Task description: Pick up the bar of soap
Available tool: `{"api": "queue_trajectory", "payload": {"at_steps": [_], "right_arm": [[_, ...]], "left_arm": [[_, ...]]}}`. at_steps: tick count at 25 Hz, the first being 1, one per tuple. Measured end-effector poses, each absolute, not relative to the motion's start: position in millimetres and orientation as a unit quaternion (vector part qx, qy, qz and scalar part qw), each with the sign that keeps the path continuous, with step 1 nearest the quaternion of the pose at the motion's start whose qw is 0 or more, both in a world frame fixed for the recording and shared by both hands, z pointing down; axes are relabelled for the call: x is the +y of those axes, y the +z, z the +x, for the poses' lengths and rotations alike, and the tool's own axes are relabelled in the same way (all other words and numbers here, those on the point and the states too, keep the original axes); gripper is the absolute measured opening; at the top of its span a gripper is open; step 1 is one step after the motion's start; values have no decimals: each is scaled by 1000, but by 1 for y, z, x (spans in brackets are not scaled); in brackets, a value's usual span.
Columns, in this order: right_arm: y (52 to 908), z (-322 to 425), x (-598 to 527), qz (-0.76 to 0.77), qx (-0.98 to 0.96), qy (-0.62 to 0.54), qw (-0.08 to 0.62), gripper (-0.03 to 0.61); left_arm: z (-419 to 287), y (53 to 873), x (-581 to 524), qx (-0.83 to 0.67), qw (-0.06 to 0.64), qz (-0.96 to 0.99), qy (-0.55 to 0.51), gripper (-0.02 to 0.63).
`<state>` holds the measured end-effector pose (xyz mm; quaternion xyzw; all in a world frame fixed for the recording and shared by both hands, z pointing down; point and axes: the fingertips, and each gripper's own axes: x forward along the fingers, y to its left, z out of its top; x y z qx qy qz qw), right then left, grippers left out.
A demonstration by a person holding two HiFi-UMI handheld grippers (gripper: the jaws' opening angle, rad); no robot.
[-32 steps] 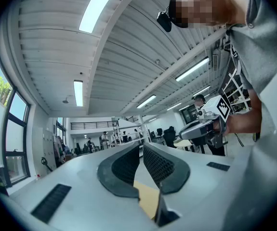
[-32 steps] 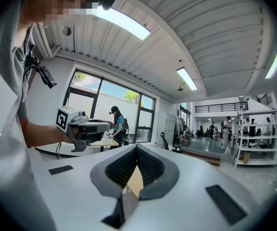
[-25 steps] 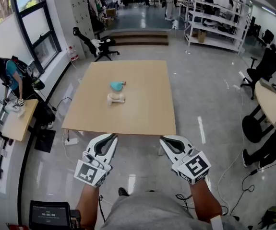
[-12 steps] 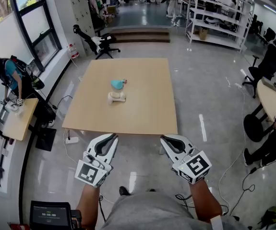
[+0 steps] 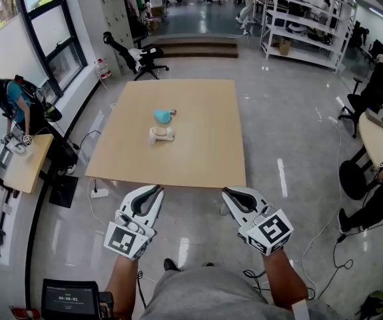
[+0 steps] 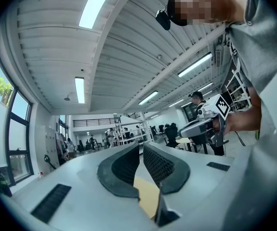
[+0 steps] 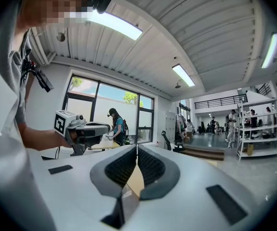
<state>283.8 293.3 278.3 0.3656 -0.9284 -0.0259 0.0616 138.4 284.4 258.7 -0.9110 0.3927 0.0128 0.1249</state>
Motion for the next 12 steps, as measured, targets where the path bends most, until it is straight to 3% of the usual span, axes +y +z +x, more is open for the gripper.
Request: {"api": "queue_trajectory", "payload": {"at_steps": [12], "right_arm": [[289,268,261,348,-934,-15,72,8]], "left_arm": [[116,273,258,419,114,-901,0,31]]}}
